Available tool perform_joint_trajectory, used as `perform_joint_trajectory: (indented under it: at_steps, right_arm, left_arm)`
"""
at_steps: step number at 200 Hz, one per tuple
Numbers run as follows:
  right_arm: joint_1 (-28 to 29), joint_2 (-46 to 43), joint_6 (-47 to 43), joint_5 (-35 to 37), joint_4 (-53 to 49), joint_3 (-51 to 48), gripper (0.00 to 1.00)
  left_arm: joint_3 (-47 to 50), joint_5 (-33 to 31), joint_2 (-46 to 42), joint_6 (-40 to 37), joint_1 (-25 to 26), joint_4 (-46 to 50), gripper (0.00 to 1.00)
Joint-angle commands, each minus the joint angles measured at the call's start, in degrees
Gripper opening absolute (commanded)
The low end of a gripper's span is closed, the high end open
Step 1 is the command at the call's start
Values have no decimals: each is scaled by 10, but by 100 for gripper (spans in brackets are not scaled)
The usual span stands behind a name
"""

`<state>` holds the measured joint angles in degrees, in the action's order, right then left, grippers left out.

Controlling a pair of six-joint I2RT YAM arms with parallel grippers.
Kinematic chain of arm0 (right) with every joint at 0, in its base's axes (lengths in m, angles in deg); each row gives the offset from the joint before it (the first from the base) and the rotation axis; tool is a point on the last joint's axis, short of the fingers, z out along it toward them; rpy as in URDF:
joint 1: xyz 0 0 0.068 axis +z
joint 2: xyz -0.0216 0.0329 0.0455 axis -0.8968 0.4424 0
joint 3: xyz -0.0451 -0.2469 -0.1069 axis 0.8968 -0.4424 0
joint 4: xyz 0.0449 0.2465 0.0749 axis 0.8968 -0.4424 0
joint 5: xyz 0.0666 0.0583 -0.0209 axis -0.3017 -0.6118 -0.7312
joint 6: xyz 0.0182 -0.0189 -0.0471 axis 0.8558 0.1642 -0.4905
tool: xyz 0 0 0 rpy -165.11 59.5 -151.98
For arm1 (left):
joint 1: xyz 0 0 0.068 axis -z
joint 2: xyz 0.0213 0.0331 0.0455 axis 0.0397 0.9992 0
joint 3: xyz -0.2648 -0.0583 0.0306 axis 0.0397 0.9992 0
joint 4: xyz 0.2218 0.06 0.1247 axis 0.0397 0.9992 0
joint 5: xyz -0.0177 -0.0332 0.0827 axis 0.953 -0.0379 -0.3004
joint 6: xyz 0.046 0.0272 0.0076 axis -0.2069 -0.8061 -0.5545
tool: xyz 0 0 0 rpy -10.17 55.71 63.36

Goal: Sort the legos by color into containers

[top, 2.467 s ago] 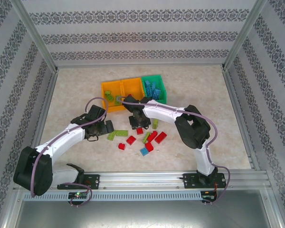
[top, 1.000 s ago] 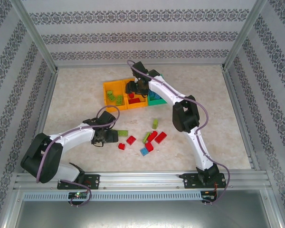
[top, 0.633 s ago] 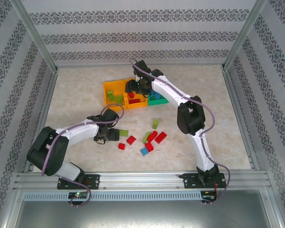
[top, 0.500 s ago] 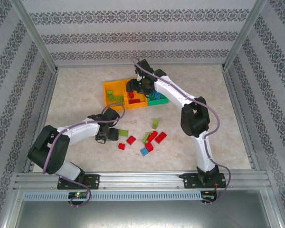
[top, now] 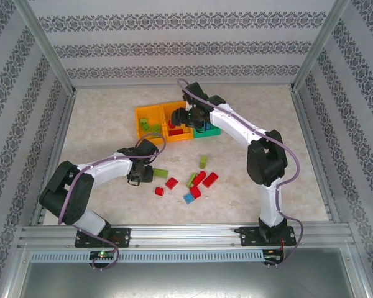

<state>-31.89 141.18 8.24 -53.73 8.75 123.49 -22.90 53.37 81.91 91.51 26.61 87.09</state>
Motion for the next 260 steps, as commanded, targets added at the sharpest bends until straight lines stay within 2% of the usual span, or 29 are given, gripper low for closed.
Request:
perform_joint_trajectory:
  at_steps: [1, 36, 53, 98, 145, 193, 260]
  right_arm:
    - [-10, -40, -7, 22, 6, -37, 67]
    - [-14, -70, -8, 31, 16, -91, 67]
    - [-12, -87, -17, 45, 17, -115, 67]
    - [1, -137, -34, 80, 14, -178, 67]
    - [13, -186, -25, 87, 23, -257, 68]
    - [34, -228, -15, 94, 37, -325, 68]
    - [67, -248, -5, 115, 34, -371, 69]
  left_arm:
    - [12, 21, 36, 5, 6, -51, 33]
    - [14, 19, 34, 20, 6, -51, 25]
    - [12, 7, 23, 29, 6, -40, 24]
    - [-20, -21, -38, 32, 6, 7, 25]
    - [-99, -38, -75, 12, 4, 48, 28]
    - [-216, -37, -8, -29, -22, 59, 29]
    - [-378, 13, 169, -52, -97, 53, 27]
